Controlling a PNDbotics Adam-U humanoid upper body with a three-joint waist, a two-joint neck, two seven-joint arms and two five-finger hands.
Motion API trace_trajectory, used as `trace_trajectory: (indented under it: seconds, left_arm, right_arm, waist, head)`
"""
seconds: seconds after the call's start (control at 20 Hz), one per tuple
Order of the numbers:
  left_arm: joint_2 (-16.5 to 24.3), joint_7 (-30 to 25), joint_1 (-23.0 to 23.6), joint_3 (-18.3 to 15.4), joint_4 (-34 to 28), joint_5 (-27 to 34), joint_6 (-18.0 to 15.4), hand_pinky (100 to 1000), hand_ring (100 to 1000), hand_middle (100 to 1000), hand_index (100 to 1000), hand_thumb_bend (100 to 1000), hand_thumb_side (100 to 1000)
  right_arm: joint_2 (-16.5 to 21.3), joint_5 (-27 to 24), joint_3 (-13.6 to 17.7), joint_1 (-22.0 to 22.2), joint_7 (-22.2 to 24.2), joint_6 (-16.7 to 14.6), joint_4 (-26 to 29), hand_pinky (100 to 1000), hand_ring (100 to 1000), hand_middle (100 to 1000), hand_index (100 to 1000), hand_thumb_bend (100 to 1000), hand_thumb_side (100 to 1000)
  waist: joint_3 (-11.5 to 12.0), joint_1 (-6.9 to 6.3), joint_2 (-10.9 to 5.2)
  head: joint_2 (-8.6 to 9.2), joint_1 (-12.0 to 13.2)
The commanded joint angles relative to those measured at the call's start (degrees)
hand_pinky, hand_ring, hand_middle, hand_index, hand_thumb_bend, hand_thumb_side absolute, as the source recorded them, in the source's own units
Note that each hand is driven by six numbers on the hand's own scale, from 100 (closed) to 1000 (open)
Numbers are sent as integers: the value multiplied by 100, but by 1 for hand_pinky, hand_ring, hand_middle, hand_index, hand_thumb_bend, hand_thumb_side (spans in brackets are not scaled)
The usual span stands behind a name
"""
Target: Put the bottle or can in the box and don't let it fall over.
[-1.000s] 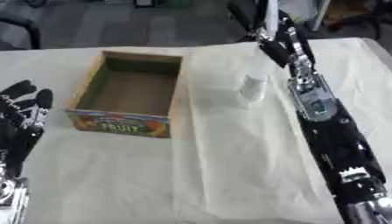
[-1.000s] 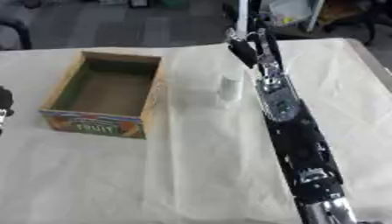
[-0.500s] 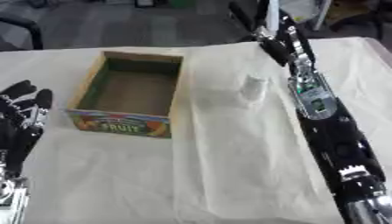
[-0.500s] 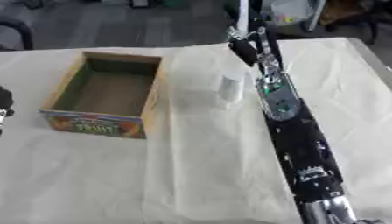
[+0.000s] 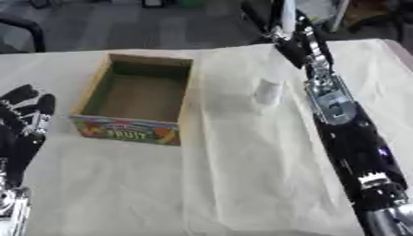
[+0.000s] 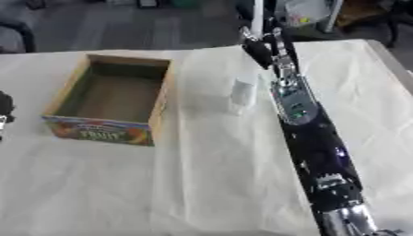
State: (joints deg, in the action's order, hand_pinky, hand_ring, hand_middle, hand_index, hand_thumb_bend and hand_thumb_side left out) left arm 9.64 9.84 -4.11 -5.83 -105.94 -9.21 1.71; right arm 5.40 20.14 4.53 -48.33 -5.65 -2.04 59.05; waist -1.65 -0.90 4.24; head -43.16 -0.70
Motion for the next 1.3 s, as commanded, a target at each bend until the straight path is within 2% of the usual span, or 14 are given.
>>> trace_trajectory:
  seconds: [0.05,0.55,0.75,0.85,1.1,1.3]
  left_arm:
    - [59,-6,-46,0,-66,14,-16,666,674,723,817,590,625]
    - [59,-3,-51,0,-67,14,-17,666,672,722,817,592,625]
    - [59,-4,-54,2,-69,15,-17,666,672,722,817,592,625]
    - [59,-5,-57,2,-68,16,-15,666,672,722,817,590,625]
    - [60,-6,-59,3,-69,16,-13,666,671,721,817,591,625]
    - [63,-7,-61,3,-72,16,-14,666,671,721,817,591,625]
  right_arm:
    - [142,-82,30,-145,6,9,31,947,1000,1000,1000,100,603]
    - [158,-152,44,-182,72,-24,-32,931,1000,1000,1000,100,560]
    - [165,-167,46,-207,99,-44,-50,924,1000,984,1000,100,512]
    - [168,-178,45,-213,127,-57,-58,920,1000,965,1000,100,465]
    - [167,-239,53,-210,176,-46,-92,901,1000,902,1000,100,256]
    - [169,-305,63,-208,124,0,-95,881,1000,826,932,100,100]
  waist:
    - [13,4,-66]
    - [26,2,-63]
    - [33,-4,-59]
    - [39,-5,-56]
    - [41,-10,-54]
    - [41,-11,-53]
  head:
    - [15,-10]
    - [27,-21]
    - [35,-35]
    - [41,-46]
    - [48,-63]
    - [53,-74]
